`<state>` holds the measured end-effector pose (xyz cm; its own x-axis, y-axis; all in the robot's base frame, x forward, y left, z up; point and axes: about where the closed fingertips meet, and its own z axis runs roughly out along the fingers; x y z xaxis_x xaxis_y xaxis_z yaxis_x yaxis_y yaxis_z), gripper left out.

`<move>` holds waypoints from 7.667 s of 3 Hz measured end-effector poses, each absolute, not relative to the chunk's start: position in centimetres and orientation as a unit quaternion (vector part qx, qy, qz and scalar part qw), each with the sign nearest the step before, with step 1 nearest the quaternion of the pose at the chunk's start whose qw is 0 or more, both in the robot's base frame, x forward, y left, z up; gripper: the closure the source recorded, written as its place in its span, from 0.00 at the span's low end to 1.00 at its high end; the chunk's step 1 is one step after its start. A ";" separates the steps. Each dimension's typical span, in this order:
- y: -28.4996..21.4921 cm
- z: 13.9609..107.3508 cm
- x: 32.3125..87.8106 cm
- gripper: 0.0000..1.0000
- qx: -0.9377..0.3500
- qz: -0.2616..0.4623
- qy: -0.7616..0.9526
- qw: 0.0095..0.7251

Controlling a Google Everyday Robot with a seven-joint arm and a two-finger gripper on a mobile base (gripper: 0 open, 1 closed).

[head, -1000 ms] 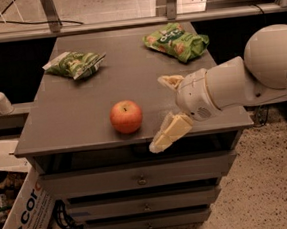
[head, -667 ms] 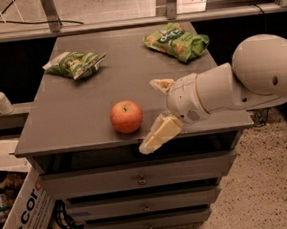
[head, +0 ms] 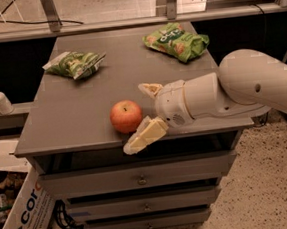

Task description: Move apple near green rice chip bag

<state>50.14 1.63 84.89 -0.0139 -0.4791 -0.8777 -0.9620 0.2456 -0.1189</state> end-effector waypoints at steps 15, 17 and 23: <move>-12.5 90.7 69.3 1.00 -0.367 0.080 0.726 0.577; -15.7 89.8 71.6 1.00 -0.315 0.057 0.748 0.581; -18.3 84.6 73.9 0.37 -0.243 0.065 0.790 0.559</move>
Offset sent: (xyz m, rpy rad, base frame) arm 0.0099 0.0330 -0.0019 0.1278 0.0115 -0.0073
